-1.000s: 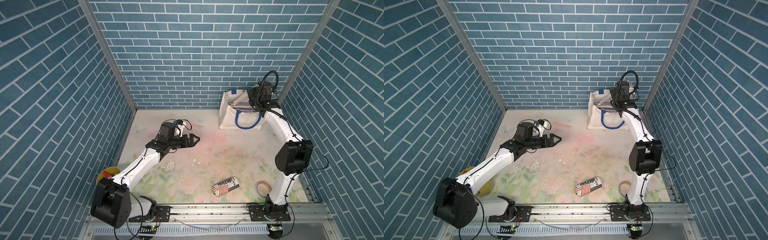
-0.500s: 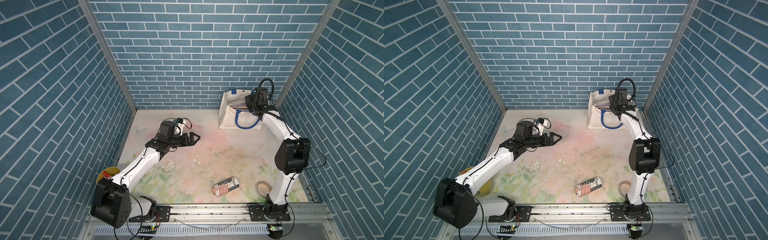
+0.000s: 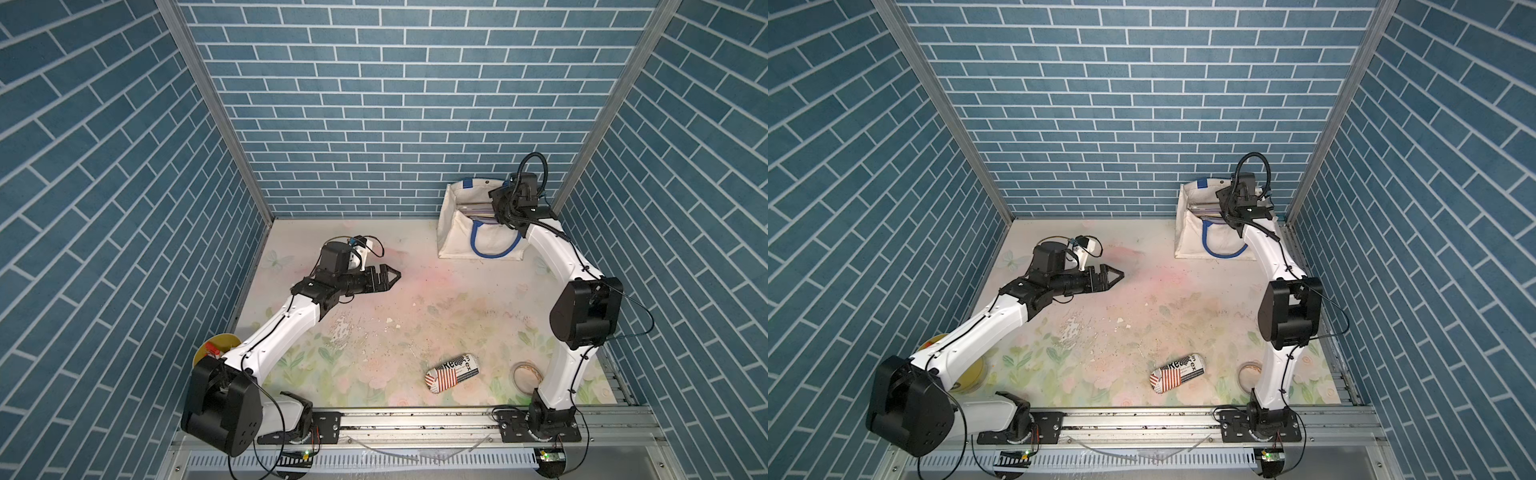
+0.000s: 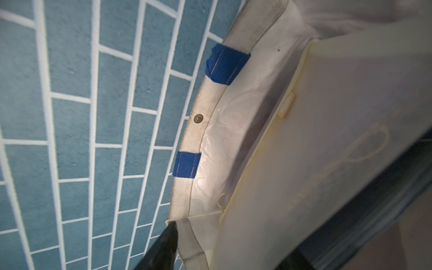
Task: Put the pencil pouch into the canvas bag
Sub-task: Place the pencil pouch in the canvas bag, then reset both arms
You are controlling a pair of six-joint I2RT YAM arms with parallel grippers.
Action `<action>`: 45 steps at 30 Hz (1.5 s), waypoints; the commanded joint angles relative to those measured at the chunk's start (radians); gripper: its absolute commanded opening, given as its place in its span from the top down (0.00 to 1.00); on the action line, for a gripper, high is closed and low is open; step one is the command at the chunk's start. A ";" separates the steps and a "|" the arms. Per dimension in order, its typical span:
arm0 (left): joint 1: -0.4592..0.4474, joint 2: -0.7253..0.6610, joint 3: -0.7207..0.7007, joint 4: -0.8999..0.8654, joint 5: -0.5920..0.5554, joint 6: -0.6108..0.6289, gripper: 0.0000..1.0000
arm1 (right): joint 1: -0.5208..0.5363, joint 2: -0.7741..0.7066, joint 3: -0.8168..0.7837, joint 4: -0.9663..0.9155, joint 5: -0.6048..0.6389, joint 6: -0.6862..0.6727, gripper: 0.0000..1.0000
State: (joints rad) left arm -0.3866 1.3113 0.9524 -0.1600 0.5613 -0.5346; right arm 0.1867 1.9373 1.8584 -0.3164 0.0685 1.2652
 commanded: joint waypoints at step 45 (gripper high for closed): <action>0.191 -0.224 -0.423 0.232 -1.051 0.381 0.01 | -0.135 -0.765 -1.487 0.873 0.476 -1.095 0.01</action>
State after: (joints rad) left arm -0.2153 1.0554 0.5304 -0.1078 -0.4168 -0.2146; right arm 0.0628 1.1027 0.4061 0.3168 0.5308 0.2527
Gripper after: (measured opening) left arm 0.994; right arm 0.989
